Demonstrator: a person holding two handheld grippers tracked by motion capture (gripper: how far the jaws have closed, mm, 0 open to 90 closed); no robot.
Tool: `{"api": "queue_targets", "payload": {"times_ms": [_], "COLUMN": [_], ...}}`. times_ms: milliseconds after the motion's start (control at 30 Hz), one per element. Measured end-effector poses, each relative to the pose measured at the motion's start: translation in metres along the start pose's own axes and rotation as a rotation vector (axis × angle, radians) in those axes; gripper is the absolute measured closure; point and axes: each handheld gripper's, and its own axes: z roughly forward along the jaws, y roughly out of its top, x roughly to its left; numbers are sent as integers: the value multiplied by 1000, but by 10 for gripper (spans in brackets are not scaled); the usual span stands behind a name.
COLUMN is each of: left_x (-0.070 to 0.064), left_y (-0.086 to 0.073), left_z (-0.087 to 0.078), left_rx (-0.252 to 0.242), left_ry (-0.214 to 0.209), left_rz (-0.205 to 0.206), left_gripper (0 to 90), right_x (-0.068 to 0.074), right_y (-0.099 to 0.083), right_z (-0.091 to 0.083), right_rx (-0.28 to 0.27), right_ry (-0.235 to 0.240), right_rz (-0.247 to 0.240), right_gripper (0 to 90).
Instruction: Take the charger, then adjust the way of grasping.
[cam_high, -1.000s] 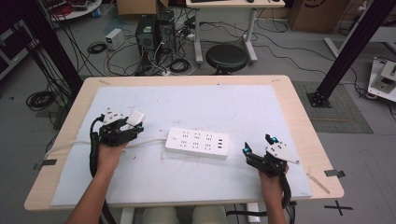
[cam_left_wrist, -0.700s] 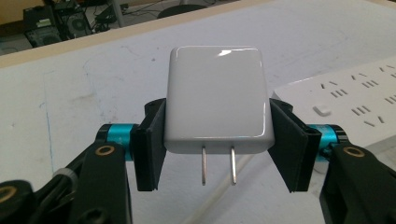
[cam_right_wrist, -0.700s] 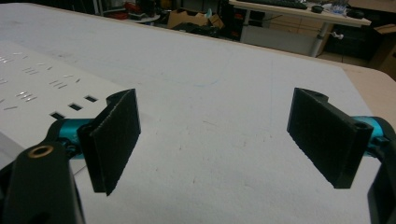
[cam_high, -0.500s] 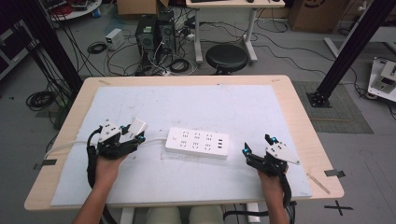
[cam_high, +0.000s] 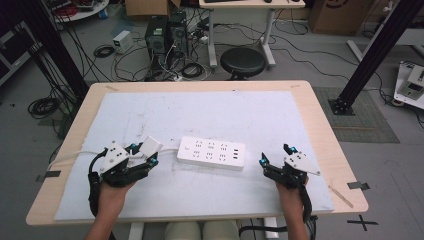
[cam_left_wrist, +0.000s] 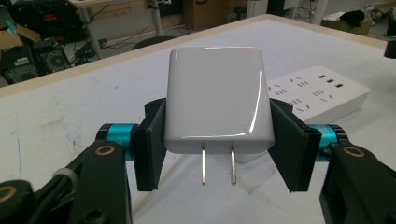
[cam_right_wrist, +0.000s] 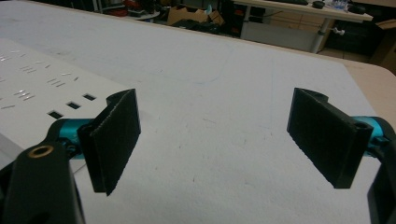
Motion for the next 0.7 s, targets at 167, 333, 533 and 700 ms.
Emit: {"api": "queue_targets", "payload": {"times_ms": [167,333,533,700], "left_x": [-9,-11,-11,-13], "left_y": [5,7,7,9], "left_z": [1,5,10,9], "left_rx": [-8,-6,-4,-8], "left_ry": [-21,-34,-50,-64], "left_rz": [25,37,29,42], "left_gripper": [425,425,425,425], "right_x": [0,0,0,0], "right_y": [0,0,0,0], "right_z": [0,0,0,1], "right_rx": [-3,-1,-1,4], "right_ry": [4,1,-1,2], "right_rz": [-3,1,0,3], "right_gripper": [178,178,178,177]}}
